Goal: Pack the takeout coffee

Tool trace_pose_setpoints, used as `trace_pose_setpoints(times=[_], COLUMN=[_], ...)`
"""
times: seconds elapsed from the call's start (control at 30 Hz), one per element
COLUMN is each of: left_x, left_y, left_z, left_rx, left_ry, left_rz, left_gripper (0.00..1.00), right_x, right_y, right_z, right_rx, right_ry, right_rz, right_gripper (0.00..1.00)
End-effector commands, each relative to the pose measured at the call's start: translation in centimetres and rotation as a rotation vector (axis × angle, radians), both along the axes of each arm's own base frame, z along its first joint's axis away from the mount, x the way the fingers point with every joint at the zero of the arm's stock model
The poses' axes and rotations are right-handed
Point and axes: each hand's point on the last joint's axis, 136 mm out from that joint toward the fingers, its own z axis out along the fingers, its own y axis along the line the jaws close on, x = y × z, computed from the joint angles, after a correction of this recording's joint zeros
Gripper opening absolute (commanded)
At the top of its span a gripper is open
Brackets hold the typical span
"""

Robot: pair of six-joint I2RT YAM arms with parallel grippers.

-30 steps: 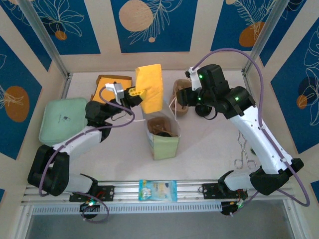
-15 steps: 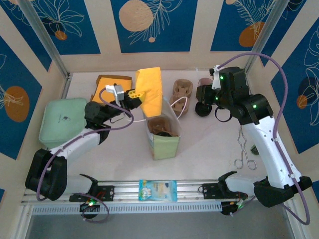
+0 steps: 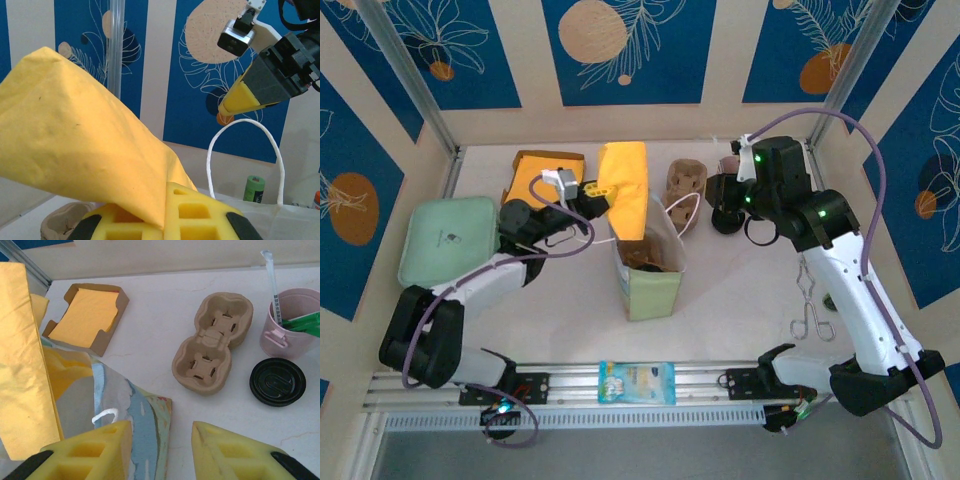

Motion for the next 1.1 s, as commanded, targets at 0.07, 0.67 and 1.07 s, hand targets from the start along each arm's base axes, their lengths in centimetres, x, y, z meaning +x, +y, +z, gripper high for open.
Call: trace_pose_setpoints(times=[0.07,0.67,1.07], left_x=[0.0,1.4,1.6], left_y=[-0.5,-1.9,-2.4], left_z=[2.2,2.4,0.9], left_rx=[-0.027,-0.022,-0.002], left_ry=[-0.066,-0.059,-0.033], left_rz=[-0.012,-0.035,-0.031], left_gripper=[0.00,0.00,0.00], right_x=[-0.2,-0.3,-0.5], right_y=[0.5,0.3,0.1], right_z=[0.8,0.2,0.4], right_rx=[0.037,0.033,0.046], right_ry=[-0.039,-0.044,-0.058], right_rz=[0.022,0.028,0.031], right_gripper=[0.37,0.37,0.37])
